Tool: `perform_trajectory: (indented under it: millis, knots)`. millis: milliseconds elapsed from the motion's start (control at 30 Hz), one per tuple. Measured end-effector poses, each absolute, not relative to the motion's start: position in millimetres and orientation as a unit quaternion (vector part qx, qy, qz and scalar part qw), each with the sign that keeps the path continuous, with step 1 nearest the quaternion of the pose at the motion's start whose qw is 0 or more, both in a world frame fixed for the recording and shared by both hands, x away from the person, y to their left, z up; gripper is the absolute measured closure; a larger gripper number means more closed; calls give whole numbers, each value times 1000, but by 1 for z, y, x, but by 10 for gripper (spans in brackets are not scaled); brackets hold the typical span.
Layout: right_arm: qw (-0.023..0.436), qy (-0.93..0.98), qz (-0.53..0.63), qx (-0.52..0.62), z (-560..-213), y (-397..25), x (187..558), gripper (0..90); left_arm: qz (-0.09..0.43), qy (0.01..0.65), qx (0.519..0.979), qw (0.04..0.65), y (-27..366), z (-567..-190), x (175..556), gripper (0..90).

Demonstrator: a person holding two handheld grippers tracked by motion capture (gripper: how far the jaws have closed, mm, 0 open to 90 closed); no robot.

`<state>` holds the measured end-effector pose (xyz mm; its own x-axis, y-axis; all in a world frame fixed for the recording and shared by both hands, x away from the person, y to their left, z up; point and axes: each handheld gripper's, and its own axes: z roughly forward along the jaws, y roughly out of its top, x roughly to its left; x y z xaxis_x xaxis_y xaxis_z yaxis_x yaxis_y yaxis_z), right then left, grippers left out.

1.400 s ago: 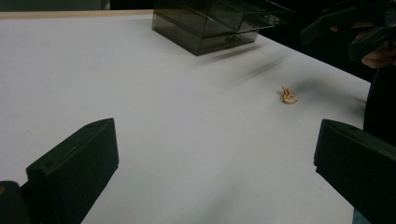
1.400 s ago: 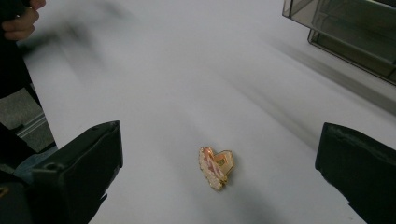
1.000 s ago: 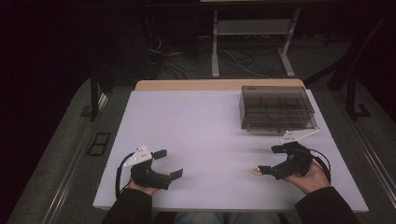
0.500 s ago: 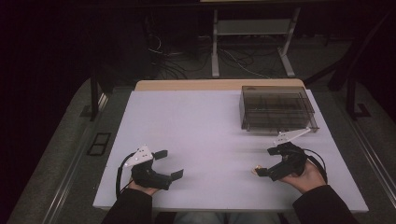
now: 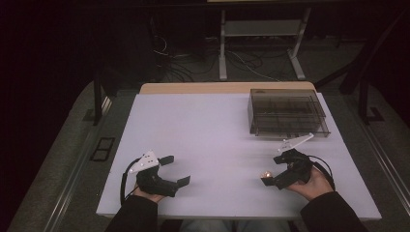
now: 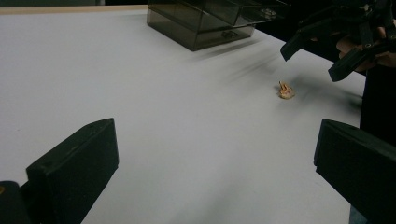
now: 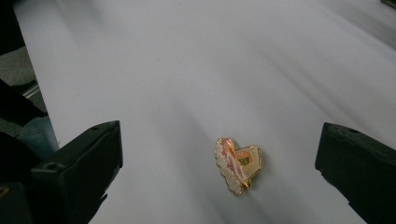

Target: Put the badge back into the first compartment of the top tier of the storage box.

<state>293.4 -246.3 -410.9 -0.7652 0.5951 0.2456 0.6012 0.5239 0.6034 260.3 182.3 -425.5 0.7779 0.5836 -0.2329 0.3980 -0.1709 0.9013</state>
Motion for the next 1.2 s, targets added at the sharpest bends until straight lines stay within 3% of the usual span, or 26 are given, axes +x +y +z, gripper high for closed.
perform_trajectory:
  millis: [867,1000,1200]
  knots:
    - [20,-897,-313,-312,-425,-237,299,3,79,317,766,554,180,-426,260,0]
    - [31,-898,-317,-305,-425,-241,302,137,78,316,767,553,180,-426,260,0]
    - [35,-898,-315,-306,-428,-242,306,150,77,315,768,552,179,-426,260,0]
